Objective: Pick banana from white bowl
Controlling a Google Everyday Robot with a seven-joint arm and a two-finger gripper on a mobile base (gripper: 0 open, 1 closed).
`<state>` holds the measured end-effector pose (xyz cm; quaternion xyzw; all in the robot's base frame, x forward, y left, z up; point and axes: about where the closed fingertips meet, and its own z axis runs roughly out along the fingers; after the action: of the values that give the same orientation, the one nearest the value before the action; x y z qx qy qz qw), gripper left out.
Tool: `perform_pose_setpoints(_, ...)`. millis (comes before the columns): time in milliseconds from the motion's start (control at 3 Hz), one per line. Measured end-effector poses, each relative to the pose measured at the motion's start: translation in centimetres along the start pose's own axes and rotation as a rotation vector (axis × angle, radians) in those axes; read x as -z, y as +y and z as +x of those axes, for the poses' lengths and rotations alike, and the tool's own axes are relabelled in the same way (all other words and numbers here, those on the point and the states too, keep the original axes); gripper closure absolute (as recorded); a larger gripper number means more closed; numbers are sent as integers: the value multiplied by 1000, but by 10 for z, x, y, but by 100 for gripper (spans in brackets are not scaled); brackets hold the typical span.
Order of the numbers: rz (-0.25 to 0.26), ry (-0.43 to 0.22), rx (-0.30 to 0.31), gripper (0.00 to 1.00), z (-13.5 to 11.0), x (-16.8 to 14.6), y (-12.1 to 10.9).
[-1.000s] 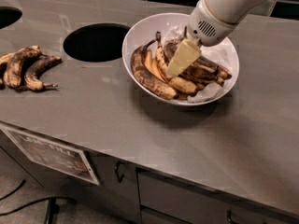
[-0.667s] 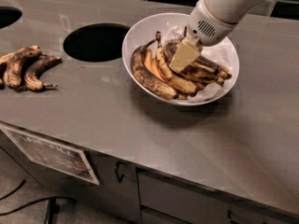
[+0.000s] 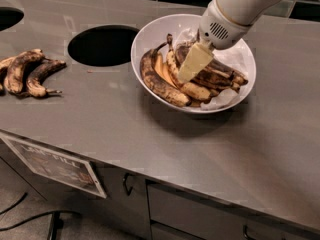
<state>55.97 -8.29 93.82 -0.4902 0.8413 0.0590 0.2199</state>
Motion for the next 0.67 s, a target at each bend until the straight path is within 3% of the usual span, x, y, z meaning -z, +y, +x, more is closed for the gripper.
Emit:
perform_pose_setpoints(333,-2,2,1,18,0,-1,0)
perform_pose_setpoints(667,-6,8,3,25,-1,-2,-1)
